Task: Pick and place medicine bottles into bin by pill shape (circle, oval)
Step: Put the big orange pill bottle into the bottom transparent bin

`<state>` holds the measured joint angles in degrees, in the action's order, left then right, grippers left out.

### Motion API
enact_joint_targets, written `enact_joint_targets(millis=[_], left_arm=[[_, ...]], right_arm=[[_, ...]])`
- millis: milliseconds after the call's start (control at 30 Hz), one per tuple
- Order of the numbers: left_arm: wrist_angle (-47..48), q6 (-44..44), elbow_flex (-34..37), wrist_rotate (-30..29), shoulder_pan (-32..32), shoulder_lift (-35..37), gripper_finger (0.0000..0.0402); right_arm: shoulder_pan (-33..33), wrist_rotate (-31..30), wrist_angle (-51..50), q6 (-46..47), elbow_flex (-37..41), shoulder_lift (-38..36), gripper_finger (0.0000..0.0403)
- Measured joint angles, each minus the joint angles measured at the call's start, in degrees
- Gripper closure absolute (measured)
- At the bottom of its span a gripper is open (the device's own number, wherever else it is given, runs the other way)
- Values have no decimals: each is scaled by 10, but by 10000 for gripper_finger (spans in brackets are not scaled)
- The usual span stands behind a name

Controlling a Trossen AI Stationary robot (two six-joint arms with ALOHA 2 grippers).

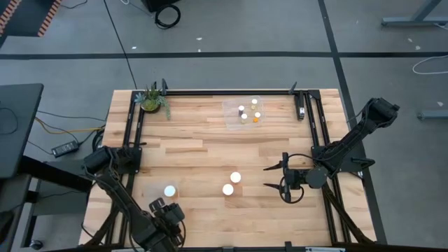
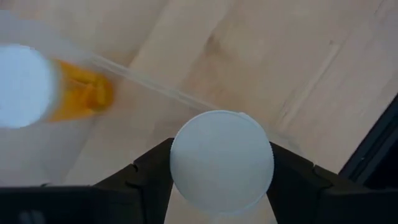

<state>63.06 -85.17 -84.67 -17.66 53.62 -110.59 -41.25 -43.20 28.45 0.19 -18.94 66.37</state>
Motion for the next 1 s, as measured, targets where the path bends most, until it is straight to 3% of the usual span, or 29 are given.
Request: enact_joint_targets(millis=[200, 733, 1000], left_arm=[[-61, 15, 48, 39, -8, 4, 182], [-50, 31, 54, 54, -17, 8, 180], [-35, 33, 53, 60, -24, 12, 135]], right_arm=[[0, 0, 0, 0, 0, 0, 141], [0, 0, 5, -2, 0, 0, 141], [0, 0, 5, -2, 0, 0, 141]])
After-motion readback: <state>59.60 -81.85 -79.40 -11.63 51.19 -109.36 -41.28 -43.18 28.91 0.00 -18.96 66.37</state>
